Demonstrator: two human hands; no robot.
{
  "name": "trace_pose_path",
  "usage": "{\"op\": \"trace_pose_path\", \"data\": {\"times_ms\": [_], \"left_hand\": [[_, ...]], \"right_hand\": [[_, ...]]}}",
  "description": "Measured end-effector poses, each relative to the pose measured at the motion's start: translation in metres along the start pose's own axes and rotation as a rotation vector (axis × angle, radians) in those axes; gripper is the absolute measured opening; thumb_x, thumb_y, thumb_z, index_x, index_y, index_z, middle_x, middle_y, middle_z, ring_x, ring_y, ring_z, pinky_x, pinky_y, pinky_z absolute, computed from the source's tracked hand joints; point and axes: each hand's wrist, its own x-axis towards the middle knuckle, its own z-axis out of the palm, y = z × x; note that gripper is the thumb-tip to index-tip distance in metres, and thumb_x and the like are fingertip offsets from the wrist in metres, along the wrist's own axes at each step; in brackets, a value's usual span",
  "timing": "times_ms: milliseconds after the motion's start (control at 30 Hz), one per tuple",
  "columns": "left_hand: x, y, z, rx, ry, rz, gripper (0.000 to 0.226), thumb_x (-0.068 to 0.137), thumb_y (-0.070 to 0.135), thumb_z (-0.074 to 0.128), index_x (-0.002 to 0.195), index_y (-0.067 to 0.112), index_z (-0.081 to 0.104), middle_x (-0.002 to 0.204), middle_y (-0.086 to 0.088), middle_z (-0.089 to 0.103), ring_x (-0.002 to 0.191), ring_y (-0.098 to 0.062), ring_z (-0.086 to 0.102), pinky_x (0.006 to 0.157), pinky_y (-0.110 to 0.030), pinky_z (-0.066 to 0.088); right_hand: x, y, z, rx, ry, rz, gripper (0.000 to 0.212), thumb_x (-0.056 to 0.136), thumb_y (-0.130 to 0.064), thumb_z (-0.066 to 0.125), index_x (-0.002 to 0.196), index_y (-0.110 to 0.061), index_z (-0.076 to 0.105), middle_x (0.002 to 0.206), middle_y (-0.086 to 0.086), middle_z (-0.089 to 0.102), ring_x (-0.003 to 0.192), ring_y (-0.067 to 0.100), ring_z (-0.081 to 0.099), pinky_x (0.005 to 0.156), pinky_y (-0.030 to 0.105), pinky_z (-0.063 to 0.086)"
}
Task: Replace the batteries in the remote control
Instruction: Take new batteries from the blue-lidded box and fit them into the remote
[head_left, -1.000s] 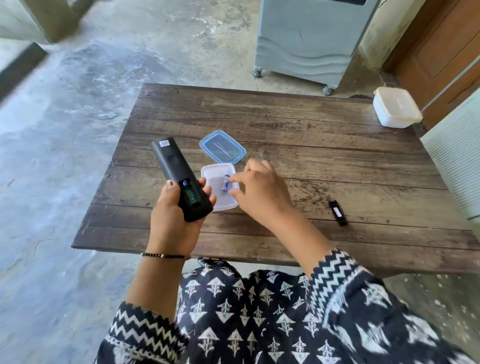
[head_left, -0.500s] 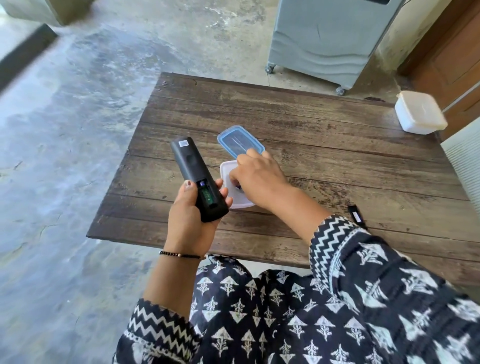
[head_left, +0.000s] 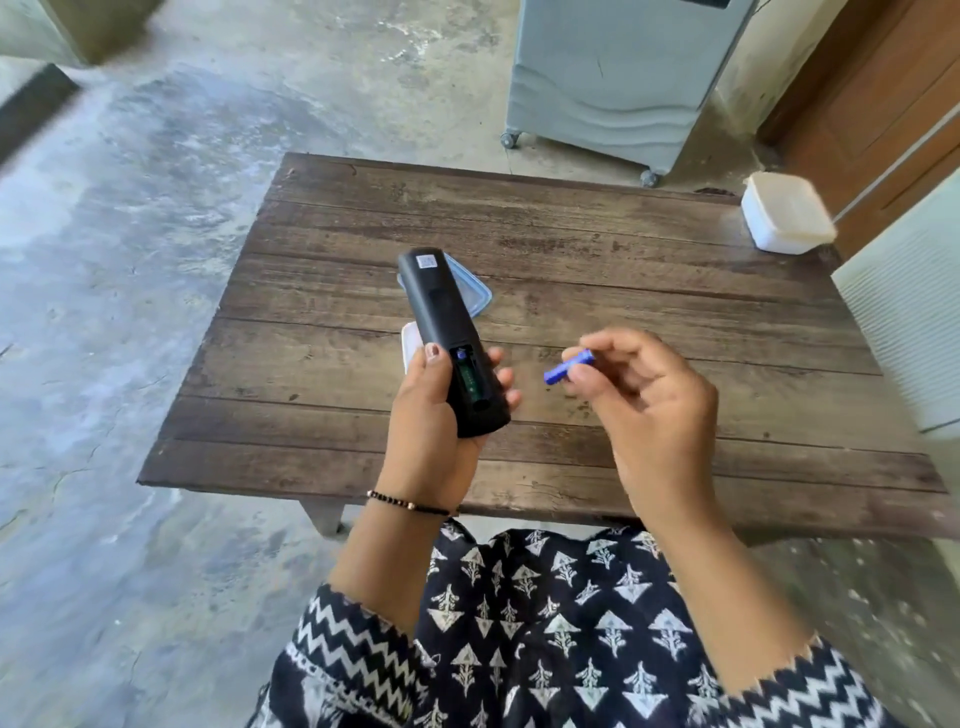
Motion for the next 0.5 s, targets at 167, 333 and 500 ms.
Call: {"op": "trace_pose_path", "data": {"times_ms": [167, 333, 500], "left_hand": [[-0.012, -0.036, 0.025, 0.079, -0.037, -0.104, 0.025, 0.1, 0.024, 0.027, 0.104, 0.008, 0.046, 0.085, -0.01, 0.058, 0.067, -0.015, 0.062, 0.057, -0.027, 0.055], [-0.018, -0.047, 0.04, 0.132, -0.091, -0.124, 0.024, 0.1, 0.022, 0.027, 0.101, 0.01, 0.047, 0.087, -0.012, 0.059, 0.075, -0.019, 0.059, 0.07, -0.032, 0.053], [-0.022, -0.048, 0.045, 0.121, -0.085, -0.162, 0.024, 0.1, 0.022, 0.028, 0.097, 0.012, 0.05, 0.084, -0.012, 0.06, 0.072, -0.02, 0.058, 0.076, -0.038, 0.048]], "right_hand": [[-0.028, -0.01, -0.021, -0.043, 0.034, -0.094, 0.014, 0.076, 0.0, 0.072, 0.085, -0.009, 0.066, 0.089, 0.003, 0.073, 0.083, 0.013, 0.07, 0.074, 0.028, 0.055], [-0.035, 0.0, -0.028, -0.333, 0.06, -0.267, 0.011, 0.076, -0.005, 0.074, 0.086, -0.005, 0.068, 0.093, 0.004, 0.073, 0.091, 0.011, 0.069, 0.075, 0.036, 0.058], [-0.043, -0.004, -0.031, -0.501, 0.083, -0.39, 0.011, 0.074, -0.003, 0.075, 0.082, -0.004, 0.067, 0.083, 0.005, 0.072, 0.078, 0.015, 0.068, 0.073, 0.026, 0.054]]}}
